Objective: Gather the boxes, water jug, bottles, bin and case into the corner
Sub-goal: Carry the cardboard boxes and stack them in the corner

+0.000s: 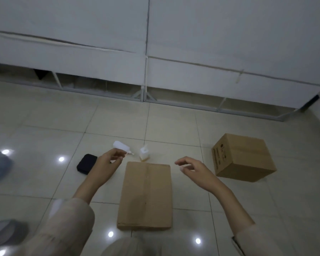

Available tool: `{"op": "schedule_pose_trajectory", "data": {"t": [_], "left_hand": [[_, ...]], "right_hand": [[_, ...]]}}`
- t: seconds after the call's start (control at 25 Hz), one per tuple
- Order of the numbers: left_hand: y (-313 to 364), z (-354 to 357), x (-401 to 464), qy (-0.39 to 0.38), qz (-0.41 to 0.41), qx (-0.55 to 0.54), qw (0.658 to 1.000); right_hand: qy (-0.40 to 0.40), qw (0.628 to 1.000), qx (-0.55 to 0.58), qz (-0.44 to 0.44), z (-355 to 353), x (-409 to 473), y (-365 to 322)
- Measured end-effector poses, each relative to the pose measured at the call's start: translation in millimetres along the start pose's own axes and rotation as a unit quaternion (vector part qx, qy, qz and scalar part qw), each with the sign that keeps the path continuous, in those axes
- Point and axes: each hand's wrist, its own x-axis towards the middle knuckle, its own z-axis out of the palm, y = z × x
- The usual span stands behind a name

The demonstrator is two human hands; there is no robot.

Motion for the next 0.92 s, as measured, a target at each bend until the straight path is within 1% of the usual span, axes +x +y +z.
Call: {"op": "schedule_pose_trajectory", "data": {"t": [0.12, 0.24, 0.32, 0.48, 0.6, 0.76, 0.88, 0.92], "left_hand": [[6, -1, 14, 0.037, -0.035, 0.000, 0.999], [0, -3, 16, 0.108, -0.079, 0.006, 0.991], [-9, 2, 12, 0.170, -0.122, 0.007, 0.978], [-15, 42, -5, 0.287, -0.220, -0.015, 0.932], [-5, 93, -19, 0.362, -0.281, -0.057, 0.887], [8, 166, -37, 0.436, -0.345, -0.108, 0.824], [13, 216, -43, 0.479, -0.378, -0.136, 0.781], [13, 228, -42, 0.481, -0.388, -0.146, 0.772]], "right_hand": [[-0.032, 0.999, 0.008, -0.013, -12, 48, -1], [-0.122, 0.991, -0.004, -0.052, -3, 105, -8], [-0.190, 0.978, -0.019, -0.080, 6, 141, -13], [-0.323, 0.935, -0.055, -0.134, 11, 202, -15], [-0.394, 0.901, -0.092, -0.157, 3, 236, -1], [-0.426, 0.877, -0.148, -0.169, 4, 272, 28], [-0.423, 0.877, -0.155, -0.166, 17, 280, 48], [-0.418, 0.879, -0.160, -0.163, 20, 281, 56]]}}
